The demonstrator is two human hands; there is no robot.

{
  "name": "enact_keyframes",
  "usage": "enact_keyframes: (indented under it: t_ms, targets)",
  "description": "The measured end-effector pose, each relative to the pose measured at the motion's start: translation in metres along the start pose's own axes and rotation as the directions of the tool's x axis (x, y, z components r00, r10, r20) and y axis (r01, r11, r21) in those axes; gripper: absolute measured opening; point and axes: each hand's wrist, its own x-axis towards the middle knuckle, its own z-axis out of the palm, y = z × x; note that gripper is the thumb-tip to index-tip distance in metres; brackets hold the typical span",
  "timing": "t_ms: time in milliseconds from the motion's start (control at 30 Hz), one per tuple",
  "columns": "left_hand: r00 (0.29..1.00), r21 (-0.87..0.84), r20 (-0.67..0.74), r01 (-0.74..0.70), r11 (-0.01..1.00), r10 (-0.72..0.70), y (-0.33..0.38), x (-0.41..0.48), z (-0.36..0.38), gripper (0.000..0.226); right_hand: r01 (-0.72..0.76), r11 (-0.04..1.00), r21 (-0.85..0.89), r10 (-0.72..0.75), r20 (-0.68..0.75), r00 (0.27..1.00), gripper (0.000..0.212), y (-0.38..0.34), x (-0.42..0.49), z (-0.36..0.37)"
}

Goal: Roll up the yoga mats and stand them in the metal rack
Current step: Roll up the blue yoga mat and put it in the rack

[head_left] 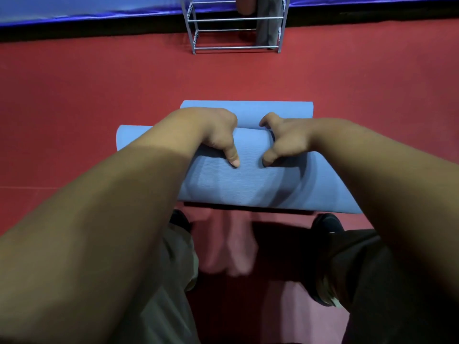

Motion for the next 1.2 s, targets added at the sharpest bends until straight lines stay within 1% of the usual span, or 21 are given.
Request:
enact_keyframes:
  t_ms: [67, 167, 267, 333, 400, 467, 533, 600, 667, 700, 800, 867, 900, 967, 1033, 1100, 1200]
  targets:
    - [0.999, -0.011, -0.025, -0.021, 1.000, 0.021, 0.001, 0.001, 0.003, 0.095, 0.009, 1.000, 0.018, -0.009, -0.001, 1.000, 0.117, 0.003, 0.001, -0.003]
    - [0.998, -0.051, -0.048, -0.049, 0.997, 0.047, 0.000, 0.002, 0.003, 0.093, 0.038, 0.998, -0.056, -0.042, -0.071, 0.997, 0.098, 0.001, 0.003, -0.005]
    - [0.998, -0.133, 0.054, -0.015, 0.991, 0.022, -0.004, -0.002, -0.002, 0.088, 0.027, 0.981, -0.194, -0.051, -0.116, 0.992, 0.080, -0.001, 0.004, -0.002]
    - [0.991, -0.135, 0.131, 0.014, 0.991, 0.004, -0.008, -0.006, -0.002, 0.081, 0.009, 0.967, -0.255, -0.052, -0.162, 0.985, 0.075, -0.002, 0.006, 0.002]
    - [0.989, -0.122, 0.146, 0.032, 0.992, -0.014, -0.015, -0.005, 0.001, 0.077, 0.012, 0.959, -0.285, -0.068, -0.187, 0.980, 0.080, -0.003, 0.008, 0.005]
    - [0.995, -0.113, 0.099, 0.028, 0.993, -0.016, -0.019, -0.002, 0.003, 0.073, 0.022, 0.959, -0.284, -0.075, -0.177, 0.981, 0.092, -0.004, 0.011, 0.007]
    - [0.999, -0.083, 0.053, -0.006, 0.997, 0.010, -0.020, 0.000, 0.003, 0.077, 0.012, 0.979, -0.204, -0.034, -0.105, 0.994, 0.107, -0.002, 0.013, 0.006]
    - [0.999, -0.062, 0.014, -0.041, 0.997, 0.042, -0.019, 0.000, 0.006, 0.083, -0.010, 0.995, -0.094, 0.007, -0.025, 1.000, 0.114, 0.001, 0.014, 0.004]
    - [0.999, -0.067, -0.008, -0.047, 0.997, 0.046, -0.018, 0.002, 0.009, 0.088, -0.019, 0.998, -0.053, 0.019, 0.000, 1.000, 0.112, 0.002, 0.015, 0.002]
    - [0.999, -0.074, 0.005, -0.036, 0.997, 0.036, -0.019, 0.003, 0.009, 0.093, -0.013, 0.999, -0.047, 0.013, -0.001, 1.000, 0.112, 0.003, 0.016, 0.001]
    - [0.992, -0.099, 0.124, 0.027, 0.995, -0.014, -0.022, 0.005, 0.008, 0.113, 0.030, 0.998, -0.059, -0.031, -0.013, 0.999, 0.117, 0.000, 0.017, 0.002]
    - [0.986, -0.097, 0.165, 0.036, 0.995, -0.020, -0.021, 0.006, 0.007, 0.119, 0.046, 0.989, -0.139, -0.052, -0.040, 0.998, 0.113, -0.002, 0.018, 0.004]
    - [0.986, -0.100, 0.167, 0.038, 0.994, -0.021, -0.020, 0.006, 0.007, 0.116, 0.041, 0.980, -0.197, -0.055, -0.067, 0.996, 0.111, -0.003, 0.017, 0.005]
    - [0.989, -0.098, 0.141, 0.049, 0.994, -0.035, -0.018, 0.005, 0.005, 0.104, 0.028, 0.963, -0.269, -0.061, -0.113, 0.992, 0.109, -0.004, 0.017, 0.007]
    - [0.995, -0.083, 0.094, 0.045, 0.995, -0.037, -0.018, 0.007, 0.004, 0.095, 0.033, 0.965, -0.260, -0.065, -0.115, 0.991, 0.110, -0.005, 0.017, 0.007]
    - [0.998, -0.070, 0.065, 0.022, 0.997, -0.018, -0.017, 0.008, 0.006, 0.097, 0.037, 0.972, -0.232, -0.058, -0.083, 0.995, 0.109, -0.003, 0.017, 0.005]
    - [0.999, -0.048, 0.045, -0.010, 0.999, 0.012, -0.017, 0.008, 0.008, 0.097, 0.034, 0.981, -0.189, -0.043, -0.048, 0.998, 0.099, 0.000, 0.016, 0.002]
